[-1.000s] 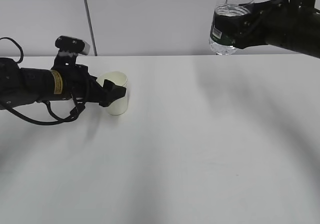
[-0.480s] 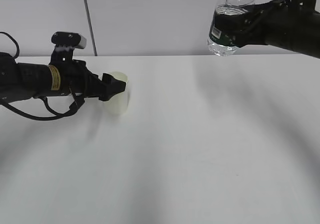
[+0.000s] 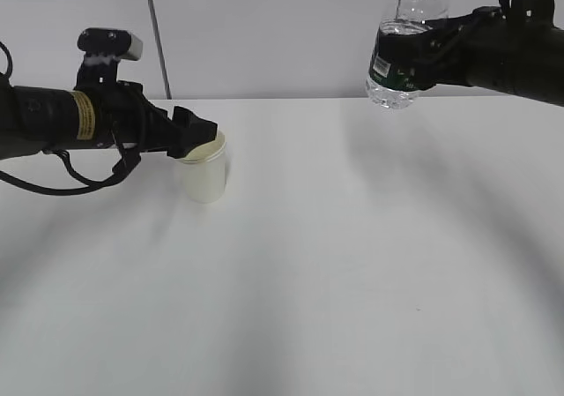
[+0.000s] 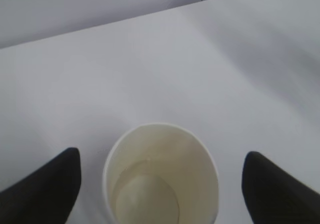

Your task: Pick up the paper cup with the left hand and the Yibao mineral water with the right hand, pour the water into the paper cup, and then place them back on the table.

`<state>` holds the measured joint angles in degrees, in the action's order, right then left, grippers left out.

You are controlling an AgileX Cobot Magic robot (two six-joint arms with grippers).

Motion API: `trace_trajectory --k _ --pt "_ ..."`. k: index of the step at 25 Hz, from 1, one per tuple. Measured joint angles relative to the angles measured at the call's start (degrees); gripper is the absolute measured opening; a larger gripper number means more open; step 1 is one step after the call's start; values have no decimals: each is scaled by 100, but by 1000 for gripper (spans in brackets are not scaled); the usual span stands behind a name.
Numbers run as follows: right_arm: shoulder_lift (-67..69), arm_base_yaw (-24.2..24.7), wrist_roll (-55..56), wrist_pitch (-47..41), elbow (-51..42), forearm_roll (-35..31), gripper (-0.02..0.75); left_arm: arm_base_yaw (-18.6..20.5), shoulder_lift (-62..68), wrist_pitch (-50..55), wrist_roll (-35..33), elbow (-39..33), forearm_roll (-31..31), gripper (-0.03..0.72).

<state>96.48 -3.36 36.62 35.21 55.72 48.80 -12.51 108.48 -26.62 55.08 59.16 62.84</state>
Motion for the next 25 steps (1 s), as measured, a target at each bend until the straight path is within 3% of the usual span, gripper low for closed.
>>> trace_trajectory --k 12,25 --pt "0 0 301 -11 0 457 500 0 -502 647 747 -10 652 588" --pt "689 0 362 358 0 528 500 0 -780 1023 806 -23 806 587"
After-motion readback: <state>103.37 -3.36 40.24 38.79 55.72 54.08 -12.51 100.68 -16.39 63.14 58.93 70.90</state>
